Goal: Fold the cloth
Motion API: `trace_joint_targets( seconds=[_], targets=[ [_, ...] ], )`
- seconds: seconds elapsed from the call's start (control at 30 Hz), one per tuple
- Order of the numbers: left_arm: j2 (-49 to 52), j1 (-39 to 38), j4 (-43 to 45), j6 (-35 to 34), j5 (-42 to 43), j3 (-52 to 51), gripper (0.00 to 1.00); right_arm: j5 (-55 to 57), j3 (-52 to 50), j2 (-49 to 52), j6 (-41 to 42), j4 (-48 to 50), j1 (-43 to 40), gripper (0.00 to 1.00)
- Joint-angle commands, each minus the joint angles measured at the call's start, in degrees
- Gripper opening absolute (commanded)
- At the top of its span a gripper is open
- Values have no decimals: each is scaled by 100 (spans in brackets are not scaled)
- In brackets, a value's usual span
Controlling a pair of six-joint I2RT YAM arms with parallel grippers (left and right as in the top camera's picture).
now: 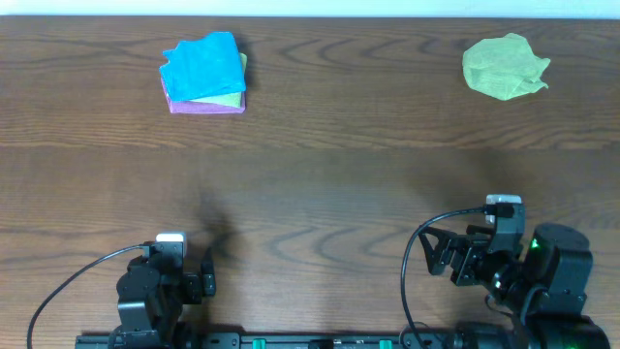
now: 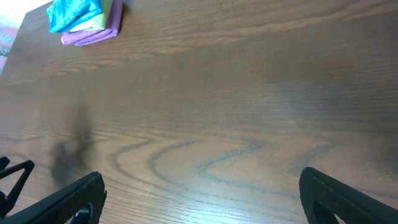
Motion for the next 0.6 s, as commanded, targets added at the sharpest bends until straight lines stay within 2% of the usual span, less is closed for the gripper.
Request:
trace_joint_targets(
  seconds=[0.0,0.17,0.3,0.43,0.57],
  targets=[
    [-59,-31,-343,146,-90,-28,95,-57,-11,-26,44,-4,-48,99],
    [-59,-31,-343,146,-90,-28,95,76,-11,-26,46,-2,-48,99],
    [-59,-31,-343,146,-90,-28,95,857,-149,-133,-31,94,-48,99],
    [-59,-31,-343,146,-90,-28,95,929,-651,-603,-1051,564,-4,99],
    [-59,-31,-343,146,-90,-28,95,931,-1292,-1156,-1635,955,-7,99]
  ],
)
